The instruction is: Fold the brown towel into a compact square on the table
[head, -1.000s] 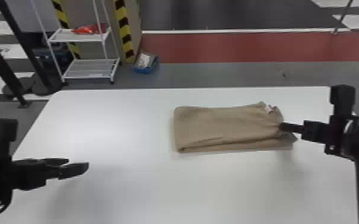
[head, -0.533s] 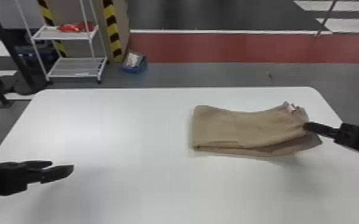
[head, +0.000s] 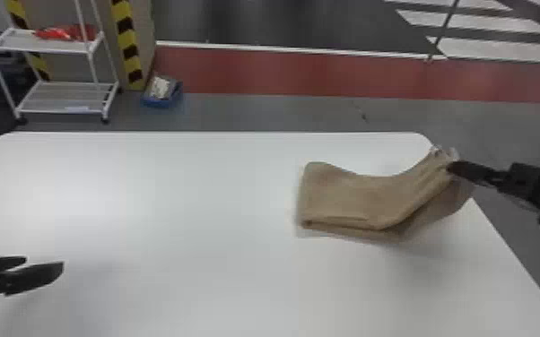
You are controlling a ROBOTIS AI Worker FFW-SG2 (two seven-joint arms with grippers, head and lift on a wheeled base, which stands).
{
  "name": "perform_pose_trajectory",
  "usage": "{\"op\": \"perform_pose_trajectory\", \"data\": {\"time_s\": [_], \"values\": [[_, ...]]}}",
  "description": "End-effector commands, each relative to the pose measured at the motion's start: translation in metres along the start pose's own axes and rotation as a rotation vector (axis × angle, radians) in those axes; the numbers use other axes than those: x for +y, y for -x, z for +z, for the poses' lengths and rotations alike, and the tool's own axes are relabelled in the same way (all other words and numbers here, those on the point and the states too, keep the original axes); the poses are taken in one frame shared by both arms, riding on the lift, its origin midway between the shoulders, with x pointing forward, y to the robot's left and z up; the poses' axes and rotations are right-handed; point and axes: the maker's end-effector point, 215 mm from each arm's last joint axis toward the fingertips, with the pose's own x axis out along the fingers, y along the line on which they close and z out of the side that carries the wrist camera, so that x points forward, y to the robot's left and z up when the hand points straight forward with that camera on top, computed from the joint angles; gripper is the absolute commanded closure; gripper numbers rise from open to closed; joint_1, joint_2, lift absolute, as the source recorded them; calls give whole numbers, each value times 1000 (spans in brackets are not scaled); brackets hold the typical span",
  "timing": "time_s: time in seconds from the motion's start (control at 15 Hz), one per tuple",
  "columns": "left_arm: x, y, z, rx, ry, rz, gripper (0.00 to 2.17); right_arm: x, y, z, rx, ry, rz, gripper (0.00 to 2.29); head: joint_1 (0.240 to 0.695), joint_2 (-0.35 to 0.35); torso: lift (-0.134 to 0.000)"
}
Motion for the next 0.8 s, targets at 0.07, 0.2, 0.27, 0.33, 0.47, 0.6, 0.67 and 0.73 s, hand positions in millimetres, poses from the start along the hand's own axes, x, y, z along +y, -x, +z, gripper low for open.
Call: {"op": "perform_pose_trajectory", "data": {"time_s": [0.07,0.2,0.27,0.33,0.47,0.6,0.67,0.73], "values": [[4,10,-9,2,6,10,87,-14,0,-33,35,-1,-19,2024,695,-110,-123],[5,13,-11,5,4,13,87,-31,10,-50,51,-20,-33,2024,695,-106,-123],[4,13,-11,6,4,12,87,-43,19,-54,47,-26,-48,2024,695,-107,-123],[2,13,-9,4,-2,9,87,-53,28,-55,40,-25,-62,2024,695,-112,-123],[-2,11,-9,6,-9,1,87,-73,44,-64,41,-47,-86,1895,695,-130,-123],[-5,11,-10,7,-10,-6,87,-94,63,-73,45,-59,-110,289,695,-159,-123],[-4,11,-10,9,-10,-5,87,-102,70,-80,59,-55,-122,-2,695,-173,-123],[-4,11,-11,9,-9,-5,87,-112,78,-84,65,-56,-144,-2,695,-198,-123]]}}
